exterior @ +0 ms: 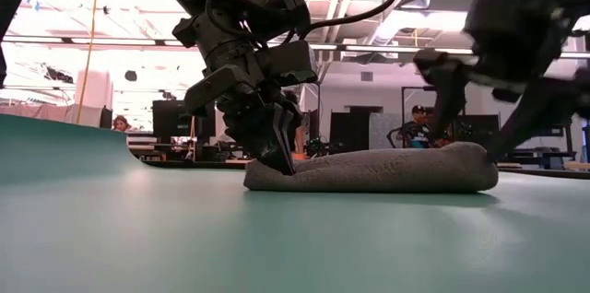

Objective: Roll towel
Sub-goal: Roll the gray towel

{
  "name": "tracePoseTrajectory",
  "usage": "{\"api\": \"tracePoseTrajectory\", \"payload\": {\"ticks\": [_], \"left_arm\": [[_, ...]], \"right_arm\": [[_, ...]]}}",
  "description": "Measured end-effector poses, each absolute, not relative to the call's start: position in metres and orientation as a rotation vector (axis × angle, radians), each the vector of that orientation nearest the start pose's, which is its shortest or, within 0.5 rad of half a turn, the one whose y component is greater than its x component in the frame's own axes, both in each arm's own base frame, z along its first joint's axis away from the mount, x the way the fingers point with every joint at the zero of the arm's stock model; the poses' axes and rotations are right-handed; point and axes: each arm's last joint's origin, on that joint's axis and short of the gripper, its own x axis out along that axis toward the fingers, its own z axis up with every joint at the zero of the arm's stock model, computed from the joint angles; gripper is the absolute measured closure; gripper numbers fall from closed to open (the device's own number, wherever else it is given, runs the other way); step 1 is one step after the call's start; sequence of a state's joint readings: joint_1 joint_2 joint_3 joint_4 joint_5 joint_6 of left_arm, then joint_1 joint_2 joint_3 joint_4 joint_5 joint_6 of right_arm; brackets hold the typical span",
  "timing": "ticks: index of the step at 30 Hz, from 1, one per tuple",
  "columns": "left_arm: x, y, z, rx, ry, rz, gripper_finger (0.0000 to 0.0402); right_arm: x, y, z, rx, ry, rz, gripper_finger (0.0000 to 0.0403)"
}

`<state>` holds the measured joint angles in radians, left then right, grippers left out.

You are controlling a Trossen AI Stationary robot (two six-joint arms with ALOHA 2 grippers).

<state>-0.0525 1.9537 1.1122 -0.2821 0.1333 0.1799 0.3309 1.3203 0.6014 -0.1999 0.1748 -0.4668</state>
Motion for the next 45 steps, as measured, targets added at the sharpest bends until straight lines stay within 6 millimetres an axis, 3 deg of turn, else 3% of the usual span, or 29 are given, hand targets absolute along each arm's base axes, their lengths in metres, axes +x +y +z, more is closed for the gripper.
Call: {"api": "tracePoseTrajectory", "payload": {"ticks": [11,19,23,28,30,31,35,38,42,45], "left_arm": [[0.368,-0.023,0.119,0.122,1.101,-0.271,0.0402],[0.368,-0.023,0.119,0.130,1.098,-0.290,0.0401],[0.368,-0.023,0.119,0.147,1.092,-0.302,0.0401],[0.369,-0.023,0.119,0.145,1.087,-0.303,0.0401],[0.369,-0.023,0.119,0.145,1.087,-0.303,0.0401],[0.369,-0.023,0.119,0.145,1.087,-0.303,0.0401],[0.369,-0.023,0.119,0.099,1.087,-0.303,0.0401],[0.371,-0.021,0.119,-0.054,1.064,-0.390,0.0401],[0.372,-0.020,0.120,-0.230,1.041,-0.489,0.0401],[0.373,-0.021,0.120,-0.268,1.032,-0.502,0.0401]], "right_arm": [[0.236,0.058,0.125,-0.606,1.089,0.255,0.0112],[0.236,0.056,0.118,-0.491,1.136,0.079,0.0127],[0.235,0.055,0.118,-0.386,1.134,-0.022,0.0170],[0.235,0.054,0.118,-0.343,1.137,-0.072,0.0288],[0.234,0.056,0.119,-0.342,1.138,-0.046,0.0333],[0.234,0.058,0.121,-0.344,1.141,-0.020,0.0336],[0.235,0.061,0.133,-0.302,1.151,0.094,0.0336],[0.235,0.060,0.141,-0.217,1.148,0.185,0.0336],[0.235,0.054,0.147,-0.079,1.139,0.312,0.0336],[0.235,0.045,0.148,0.037,1.146,0.392,0.0336]]}}
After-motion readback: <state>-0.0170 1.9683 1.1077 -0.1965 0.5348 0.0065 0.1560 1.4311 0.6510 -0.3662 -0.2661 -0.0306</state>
